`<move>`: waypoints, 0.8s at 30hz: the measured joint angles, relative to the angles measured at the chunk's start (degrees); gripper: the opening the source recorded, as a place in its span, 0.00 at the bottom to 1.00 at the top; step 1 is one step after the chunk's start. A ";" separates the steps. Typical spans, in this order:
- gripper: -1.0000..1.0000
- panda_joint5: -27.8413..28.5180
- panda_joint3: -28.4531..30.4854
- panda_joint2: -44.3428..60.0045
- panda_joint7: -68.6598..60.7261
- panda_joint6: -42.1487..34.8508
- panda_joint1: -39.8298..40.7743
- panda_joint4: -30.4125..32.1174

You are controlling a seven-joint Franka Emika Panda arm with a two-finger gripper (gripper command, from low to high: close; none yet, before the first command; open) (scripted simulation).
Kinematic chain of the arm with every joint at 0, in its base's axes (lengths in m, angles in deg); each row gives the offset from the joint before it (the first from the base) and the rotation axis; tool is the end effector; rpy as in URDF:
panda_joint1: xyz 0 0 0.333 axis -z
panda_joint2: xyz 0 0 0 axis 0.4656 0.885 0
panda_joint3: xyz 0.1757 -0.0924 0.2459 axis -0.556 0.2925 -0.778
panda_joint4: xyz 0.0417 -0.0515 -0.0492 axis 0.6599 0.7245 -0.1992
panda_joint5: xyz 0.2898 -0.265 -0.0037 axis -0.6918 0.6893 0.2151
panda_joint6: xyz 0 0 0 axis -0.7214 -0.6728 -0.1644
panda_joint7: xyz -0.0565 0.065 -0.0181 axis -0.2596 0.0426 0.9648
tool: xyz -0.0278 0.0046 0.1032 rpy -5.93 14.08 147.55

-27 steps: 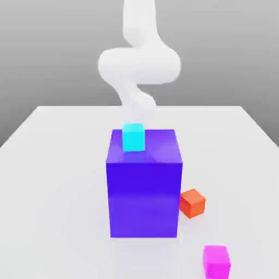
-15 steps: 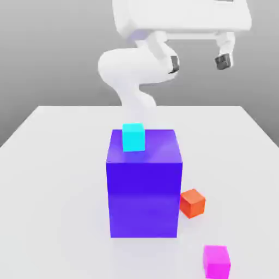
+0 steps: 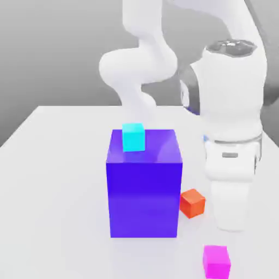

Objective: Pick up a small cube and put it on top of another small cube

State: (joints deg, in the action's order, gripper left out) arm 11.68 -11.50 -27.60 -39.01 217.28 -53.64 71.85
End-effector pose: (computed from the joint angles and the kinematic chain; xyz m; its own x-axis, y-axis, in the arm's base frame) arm 0.4829 0.1595 0.2421 0.8337 0.5465 0.0799 0.5504 -0.8341 -0.0378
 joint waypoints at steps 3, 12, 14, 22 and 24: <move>0.50 3.75 -0.11 5.08 -2.98 2.69 -0.85 0.51; 0.00 2.88 -2.11 14.96 -5.13 10.05 0.50 -1.19; 0.00 2.71 -2.33 15.78 -5.27 10.65 0.67 -1.36; 0.00 2.78 3.18 7.56 -0.17 0.47 2.43 -2.27; 0.00 0.87 6.06 8.72 2.64 -1.64 5.26 -4.74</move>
State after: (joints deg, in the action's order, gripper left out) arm 12.54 -5.44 -18.87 -36.37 215.64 -48.39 67.11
